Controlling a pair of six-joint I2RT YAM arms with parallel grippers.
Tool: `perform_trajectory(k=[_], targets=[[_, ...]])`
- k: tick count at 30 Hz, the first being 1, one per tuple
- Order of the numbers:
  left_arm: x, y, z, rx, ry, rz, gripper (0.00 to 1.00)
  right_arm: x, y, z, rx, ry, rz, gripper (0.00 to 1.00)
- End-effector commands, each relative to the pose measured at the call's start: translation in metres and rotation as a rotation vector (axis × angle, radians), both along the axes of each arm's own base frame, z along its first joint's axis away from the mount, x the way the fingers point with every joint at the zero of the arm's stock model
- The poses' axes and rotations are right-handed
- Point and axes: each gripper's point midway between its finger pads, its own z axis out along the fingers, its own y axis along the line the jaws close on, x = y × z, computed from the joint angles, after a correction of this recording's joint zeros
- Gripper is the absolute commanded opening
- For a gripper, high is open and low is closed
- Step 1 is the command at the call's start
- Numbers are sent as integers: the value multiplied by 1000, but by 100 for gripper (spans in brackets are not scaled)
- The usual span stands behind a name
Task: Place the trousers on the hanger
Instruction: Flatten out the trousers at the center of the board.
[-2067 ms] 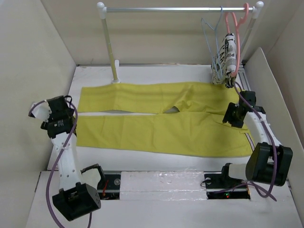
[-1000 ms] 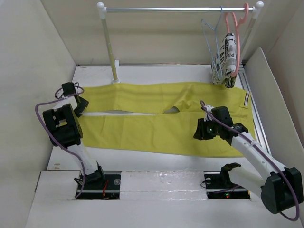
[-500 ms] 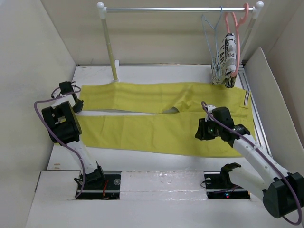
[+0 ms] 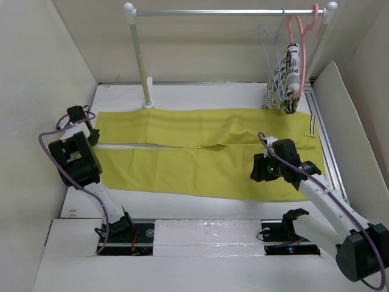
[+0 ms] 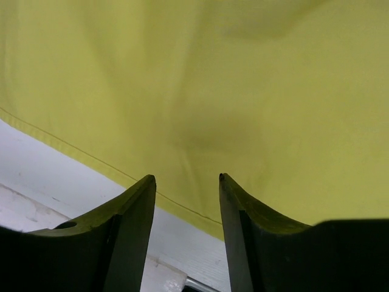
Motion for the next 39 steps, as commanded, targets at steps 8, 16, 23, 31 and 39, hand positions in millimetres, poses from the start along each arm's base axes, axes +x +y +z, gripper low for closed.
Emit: perform_trajectory(k=[8,16,23,31,39], targets=[[64,31,88,140,-223,3,0,9,-24,-9,-137,17,-29,79],[68,31,66,139,-145,-18,0,15,-32,14,-102,-48,-79,81],[28,24,45,137,-24,0,53,16,-20,33,-44,-83,-28,85],[-23,5,128,229,-156,-2,57,5,-11,31,1,-91,47,36],[-156,3,91,128,-63,227,50,-6,5,39,48,-172,198,21]])
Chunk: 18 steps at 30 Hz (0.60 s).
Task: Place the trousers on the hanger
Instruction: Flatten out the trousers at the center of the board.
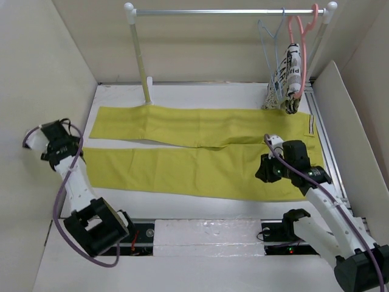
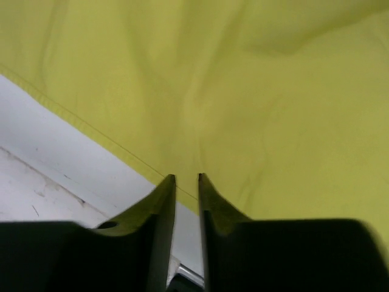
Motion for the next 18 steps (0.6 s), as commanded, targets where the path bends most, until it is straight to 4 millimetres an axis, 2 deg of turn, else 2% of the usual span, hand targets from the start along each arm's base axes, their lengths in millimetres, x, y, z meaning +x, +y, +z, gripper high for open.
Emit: perform_trajectory(k=[1,4,5,9,16,18], targets=[[-77,5,-77,-188,189,167,48,3,11,10,3,-66,119,30],[-98,1,-104,-301,194,187,47,4,13,11,-12,-65,177,40],[-100,0,-106,-301,206,190,47,3,16,11,-4,-66,196,41],[-104,2,-116,-286,229,186,48,0,17,10,6,-72,210,44],[-112,-1,-153,-346,334,191,48,-9,15,4,7,-55,203,47],[-111,0,-156,-345,334,188,48,-9,16,8,20,-68,193,47]])
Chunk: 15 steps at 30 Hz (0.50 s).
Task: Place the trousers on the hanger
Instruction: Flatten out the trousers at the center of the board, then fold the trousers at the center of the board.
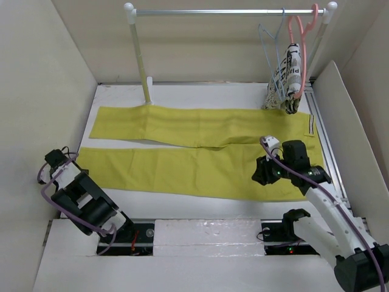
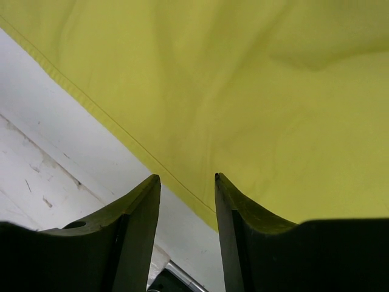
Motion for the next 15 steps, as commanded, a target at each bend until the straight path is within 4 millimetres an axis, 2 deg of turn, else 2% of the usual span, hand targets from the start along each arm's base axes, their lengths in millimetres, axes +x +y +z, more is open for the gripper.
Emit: perform_trajectory(k=[1,6,8,9,10,12,14,15], targets=[[-1,2,-9,6,12,-5,47,-2,6,11,32,-36,20,47],[10,0,-21,-27,-26,-32,46,-4,6,12,53,-32,-9,47],[15,-2,-27,-41,-43,-54,36,-5,3,9,47,-21,-37,51],[15,-2,-29,-47,-38,-54,36,-5,3,9,47,-20,-37,51],[18,-1,-29,-45,-48,-62,21,-6,1,8,44,-20,-46,55],[22,-3,-32,-64,-55,-90,0,-6,-2,7,35,-21,-76,59],[28,-4,-26,-66,-67,-122,0,-7,-7,6,33,-11,-126,69],[31,-6,-22,-54,-75,-140,0,-7,-8,5,29,-8,-141,69]])
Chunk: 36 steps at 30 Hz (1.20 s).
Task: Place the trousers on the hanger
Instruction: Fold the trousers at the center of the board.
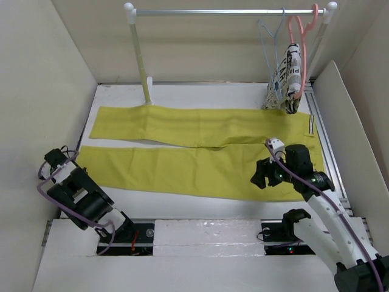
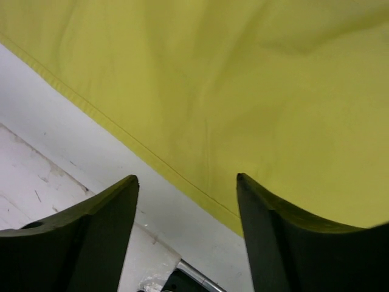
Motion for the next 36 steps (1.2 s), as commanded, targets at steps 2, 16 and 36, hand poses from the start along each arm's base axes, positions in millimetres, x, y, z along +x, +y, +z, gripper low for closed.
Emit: perform_trajectory(k=[2,16,36], targets=[[9,-11,9,-6,-9,-94,0,1,-7,2,-1,-7,-83,74],[28,-47,119,131,-344,-109,0,10,-48,6,-43,83,-442,78],[78,-114,174,-96,-646,-268,0,-35,-158,-43,-134,483,-1399,64]])
